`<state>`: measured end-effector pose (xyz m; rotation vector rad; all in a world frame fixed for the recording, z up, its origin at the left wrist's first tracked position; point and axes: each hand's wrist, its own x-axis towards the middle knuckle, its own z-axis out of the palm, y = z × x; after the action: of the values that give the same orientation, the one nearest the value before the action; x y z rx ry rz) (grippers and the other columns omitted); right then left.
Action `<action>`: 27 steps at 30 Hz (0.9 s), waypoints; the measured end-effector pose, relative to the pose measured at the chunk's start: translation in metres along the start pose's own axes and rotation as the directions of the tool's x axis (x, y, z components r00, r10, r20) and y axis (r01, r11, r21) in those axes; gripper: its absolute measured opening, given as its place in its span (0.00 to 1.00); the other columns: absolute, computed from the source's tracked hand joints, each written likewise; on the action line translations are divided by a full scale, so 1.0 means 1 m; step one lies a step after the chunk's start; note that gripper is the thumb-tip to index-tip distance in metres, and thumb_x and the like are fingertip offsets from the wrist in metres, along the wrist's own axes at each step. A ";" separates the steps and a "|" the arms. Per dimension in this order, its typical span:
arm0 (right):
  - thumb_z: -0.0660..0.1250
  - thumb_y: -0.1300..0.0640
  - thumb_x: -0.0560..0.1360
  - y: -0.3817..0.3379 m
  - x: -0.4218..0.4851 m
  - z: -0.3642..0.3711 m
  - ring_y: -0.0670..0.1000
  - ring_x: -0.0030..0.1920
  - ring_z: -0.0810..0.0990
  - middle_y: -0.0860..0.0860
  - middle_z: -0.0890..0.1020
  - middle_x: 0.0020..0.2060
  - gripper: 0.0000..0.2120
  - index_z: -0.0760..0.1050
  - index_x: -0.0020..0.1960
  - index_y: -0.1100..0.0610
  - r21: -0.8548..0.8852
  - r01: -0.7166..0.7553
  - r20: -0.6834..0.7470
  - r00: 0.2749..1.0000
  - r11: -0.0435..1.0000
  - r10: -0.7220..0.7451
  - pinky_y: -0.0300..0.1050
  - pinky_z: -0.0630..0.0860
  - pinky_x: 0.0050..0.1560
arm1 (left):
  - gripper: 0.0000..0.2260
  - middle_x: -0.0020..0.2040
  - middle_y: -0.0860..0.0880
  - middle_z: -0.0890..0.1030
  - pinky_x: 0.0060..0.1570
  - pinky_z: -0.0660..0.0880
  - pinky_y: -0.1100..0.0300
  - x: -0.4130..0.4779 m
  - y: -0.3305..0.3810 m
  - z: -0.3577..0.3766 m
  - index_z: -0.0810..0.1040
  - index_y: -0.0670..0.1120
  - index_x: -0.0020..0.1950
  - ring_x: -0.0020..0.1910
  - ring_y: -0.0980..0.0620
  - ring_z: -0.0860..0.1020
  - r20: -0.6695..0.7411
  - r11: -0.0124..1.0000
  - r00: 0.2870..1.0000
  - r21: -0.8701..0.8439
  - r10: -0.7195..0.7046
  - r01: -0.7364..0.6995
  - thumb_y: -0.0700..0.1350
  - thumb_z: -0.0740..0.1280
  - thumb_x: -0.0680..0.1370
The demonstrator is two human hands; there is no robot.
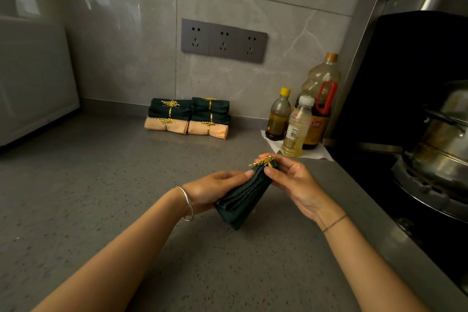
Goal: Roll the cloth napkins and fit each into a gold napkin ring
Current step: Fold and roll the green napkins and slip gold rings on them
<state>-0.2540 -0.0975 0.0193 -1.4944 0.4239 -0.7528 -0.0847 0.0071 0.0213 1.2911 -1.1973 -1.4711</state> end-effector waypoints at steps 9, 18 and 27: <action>0.81 0.44 0.54 -0.001 -0.001 0.002 0.48 0.55 0.80 0.51 0.83 0.51 0.30 0.80 0.52 0.54 -0.008 0.008 0.026 1.000 1.000 -0.008 0.37 0.77 0.50 | 0.18 0.49 0.45 0.83 0.47 0.80 0.57 0.004 -0.004 0.003 0.71 0.46 0.61 0.46 0.47 0.82 0.092 0.996 0.996 -0.094 0.010 -0.001 0.52 0.63 0.74; 0.69 0.59 0.68 -0.004 -0.004 0.004 0.49 0.59 0.79 0.53 0.82 0.56 0.20 0.76 0.60 0.55 -0.162 0.001 0.074 0.997 0.987 0.011 0.38 0.76 0.54 | 0.24 0.53 0.43 0.79 0.50 0.76 0.56 0.015 -0.010 0.000 0.71 0.45 0.65 0.48 0.48 0.78 -0.093 0.970 0.995 0.243 0.030 -0.006 0.58 0.63 0.74; 0.67 0.52 0.72 -0.007 -0.002 -0.002 0.54 0.61 0.76 0.59 0.78 0.61 0.24 0.72 0.65 0.62 0.002 -0.100 0.108 0.989 0.995 0.099 0.41 0.77 0.54 | 0.17 0.58 0.39 0.78 0.50 0.75 0.56 0.016 -0.010 -0.003 0.72 0.45 0.61 0.49 0.47 0.77 -0.113 0.970 0.992 0.241 0.052 -0.023 0.54 0.63 0.77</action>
<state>-0.2576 -0.0968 0.0255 -1.4887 0.4101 -0.5914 -0.0842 -0.0071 0.0082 1.4863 -1.3429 -1.2327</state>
